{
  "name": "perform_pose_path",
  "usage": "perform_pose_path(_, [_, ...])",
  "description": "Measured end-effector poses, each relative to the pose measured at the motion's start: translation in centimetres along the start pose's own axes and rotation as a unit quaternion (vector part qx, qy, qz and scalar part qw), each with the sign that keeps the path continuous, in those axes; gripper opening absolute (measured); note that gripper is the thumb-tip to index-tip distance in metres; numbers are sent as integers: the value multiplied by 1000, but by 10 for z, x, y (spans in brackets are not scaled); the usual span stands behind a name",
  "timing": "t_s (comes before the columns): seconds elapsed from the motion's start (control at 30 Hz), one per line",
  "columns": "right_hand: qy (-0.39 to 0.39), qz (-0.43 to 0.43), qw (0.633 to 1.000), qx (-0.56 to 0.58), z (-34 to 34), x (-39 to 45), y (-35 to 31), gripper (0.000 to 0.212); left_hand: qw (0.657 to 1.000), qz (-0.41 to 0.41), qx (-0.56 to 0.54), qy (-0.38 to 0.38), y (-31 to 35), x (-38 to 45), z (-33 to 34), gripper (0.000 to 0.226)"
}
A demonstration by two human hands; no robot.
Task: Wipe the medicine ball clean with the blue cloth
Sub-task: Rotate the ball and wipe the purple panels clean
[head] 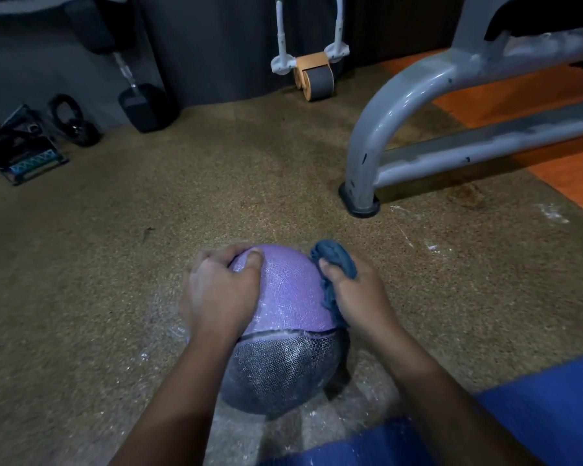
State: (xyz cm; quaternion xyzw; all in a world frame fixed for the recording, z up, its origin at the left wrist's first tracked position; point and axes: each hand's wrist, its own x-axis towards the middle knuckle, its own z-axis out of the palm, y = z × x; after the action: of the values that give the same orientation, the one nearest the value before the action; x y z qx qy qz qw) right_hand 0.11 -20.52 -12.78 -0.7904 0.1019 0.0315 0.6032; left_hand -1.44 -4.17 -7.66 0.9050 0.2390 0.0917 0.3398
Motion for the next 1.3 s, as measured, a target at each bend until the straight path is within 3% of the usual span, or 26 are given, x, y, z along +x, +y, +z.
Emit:
perform_pose_path(0.13, [35,-141,981,-126,-3,-61,-4,56,1000,9,1,0,-4,4,3,31])
perform_pose_path(0.27, [12,-217,946,-240,14,-64,-31,52,1000,23,-16,-2,-8,4,3,44])
perform_pose_path(0.37, [-10,-143,966,-214,14,-25,-37,42,999,28,-16,10,-10,2,1,48])
perform_pose_path(0.47, [-22,-29,994,-104,4,8,-26,22,999,26,-13,15,-10,-1,2,41])
perform_pose_path(0.53, [-4,5,998,-61,-1,3,-17,24,1000,22,-14,14,-9,0,3,38])
perform_pose_path(0.63, [43,-70,989,-122,-7,-43,-4,41,1000,13,-14,11,-9,4,4,36])
perform_pose_path(0.73, [14,-170,965,-197,-3,-77,-19,57,999,21,-24,11,-11,5,4,45])
perform_pose_path(0.8, [-10,-194,948,-251,3,-68,-31,55,999,28,-27,10,-11,3,4,49])
perform_pose_path(0.97, [-23,-90,981,-168,11,2,-38,28,999,34,-4,23,-12,-9,3,52])
perform_pose_path(1.2, [-81,-103,980,-148,11,27,-35,18,996,55,45,-48,-23,-16,-17,59])
perform_pose_path(1.3, [-109,-99,979,-138,15,41,-39,19,992,71,103,-18,-23,-15,-24,68])
